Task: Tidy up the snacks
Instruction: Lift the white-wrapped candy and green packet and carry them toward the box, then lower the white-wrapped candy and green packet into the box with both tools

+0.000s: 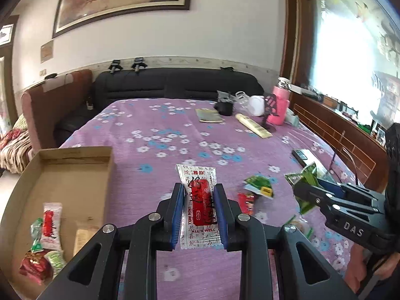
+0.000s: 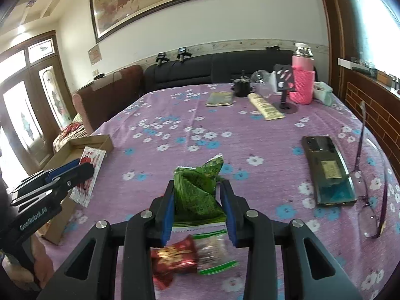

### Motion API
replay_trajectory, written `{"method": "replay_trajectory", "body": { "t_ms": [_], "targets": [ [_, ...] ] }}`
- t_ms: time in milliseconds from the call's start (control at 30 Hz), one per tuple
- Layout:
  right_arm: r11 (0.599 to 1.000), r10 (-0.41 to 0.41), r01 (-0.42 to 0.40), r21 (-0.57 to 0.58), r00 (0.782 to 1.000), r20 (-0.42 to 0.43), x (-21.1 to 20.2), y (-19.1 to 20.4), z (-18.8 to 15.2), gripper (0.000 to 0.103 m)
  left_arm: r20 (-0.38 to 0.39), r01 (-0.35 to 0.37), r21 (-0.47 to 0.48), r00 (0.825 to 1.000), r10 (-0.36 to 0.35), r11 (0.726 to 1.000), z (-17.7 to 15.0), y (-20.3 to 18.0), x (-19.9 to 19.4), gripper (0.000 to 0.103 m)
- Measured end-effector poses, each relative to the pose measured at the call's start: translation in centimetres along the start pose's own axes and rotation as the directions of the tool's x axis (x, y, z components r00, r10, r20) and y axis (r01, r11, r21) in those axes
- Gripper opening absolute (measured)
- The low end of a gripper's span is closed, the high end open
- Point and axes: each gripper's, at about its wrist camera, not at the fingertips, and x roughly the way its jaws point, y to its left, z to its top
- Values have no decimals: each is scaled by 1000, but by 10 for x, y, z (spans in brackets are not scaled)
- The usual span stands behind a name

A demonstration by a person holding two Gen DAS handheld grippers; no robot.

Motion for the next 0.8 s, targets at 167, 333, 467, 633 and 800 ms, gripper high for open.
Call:
{"method": "replay_trajectory", "body": {
  "t_ms": [167, 333, 467, 633, 800],
  "targets": [
    [999, 51, -51, -11, 999, -19, 0, 23, 0, 33, 10, -29, -45, 1000, 30, 999, -6, 25, -9, 25],
    [994, 97, -99, -37, 994, -39, 3, 49, -1, 33, 17, -59, -84, 998, 61, 995, -10, 49, -20, 25],
    [989, 127, -131, -72, 990, -56, 6, 70, -3, 34, 18, -89, -122, 996, 91, 989, -15, 69, -28, 25],
    [975, 171, -182, -129, 981, -88, 15, 105, -4, 34, 17, -132, -178, 990, 138, 975, -22, 99, -37, 26],
    [950, 213, -233, -205, 970, -117, 25, 146, -8, 34, 18, -181, -234, 982, 191, 955, -30, 132, -49, 26]
  ]
}}
